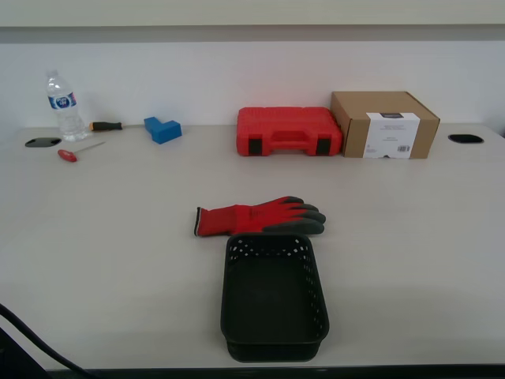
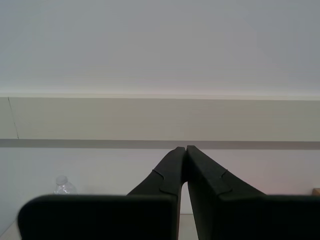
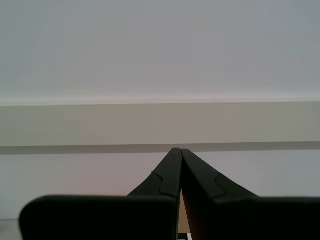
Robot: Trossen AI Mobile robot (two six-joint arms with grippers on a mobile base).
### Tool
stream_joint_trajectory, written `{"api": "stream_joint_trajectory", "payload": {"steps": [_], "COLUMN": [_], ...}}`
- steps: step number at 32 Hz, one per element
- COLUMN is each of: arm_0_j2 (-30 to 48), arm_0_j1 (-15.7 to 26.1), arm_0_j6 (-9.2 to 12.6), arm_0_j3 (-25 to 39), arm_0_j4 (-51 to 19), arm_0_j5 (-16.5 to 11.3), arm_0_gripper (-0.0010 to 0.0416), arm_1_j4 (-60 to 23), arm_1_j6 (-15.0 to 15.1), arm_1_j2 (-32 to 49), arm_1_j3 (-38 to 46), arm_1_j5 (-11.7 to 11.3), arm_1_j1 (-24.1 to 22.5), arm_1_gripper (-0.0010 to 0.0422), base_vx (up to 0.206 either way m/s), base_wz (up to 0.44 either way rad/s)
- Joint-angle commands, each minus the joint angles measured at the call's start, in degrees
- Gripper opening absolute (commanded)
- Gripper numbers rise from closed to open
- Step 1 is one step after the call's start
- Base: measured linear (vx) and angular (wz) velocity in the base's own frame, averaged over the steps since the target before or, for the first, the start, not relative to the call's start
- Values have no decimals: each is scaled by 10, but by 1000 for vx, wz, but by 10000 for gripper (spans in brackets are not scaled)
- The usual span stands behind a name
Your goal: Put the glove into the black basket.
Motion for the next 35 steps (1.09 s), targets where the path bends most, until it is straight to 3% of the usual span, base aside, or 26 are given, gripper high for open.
{"api": "stream_joint_trajectory", "payload": {"steps": [1,35], "arm_0_j2": [0,0], "arm_0_j1": [0,0], "arm_0_j6": [0,0], "arm_0_j3": [0,0], "arm_0_j4": [2,2], "arm_0_j5": [0,0], "arm_0_gripper": [1,1], "arm_1_j4": [2,2], "arm_1_j6": [0,0], "arm_1_j2": [0,0], "arm_1_j3": [1,1], "arm_1_j5": [0,0], "arm_1_j1": [0,0], "arm_1_gripper": [0,0], "base_vx": [0,0], "base_wz": [0,0]}}
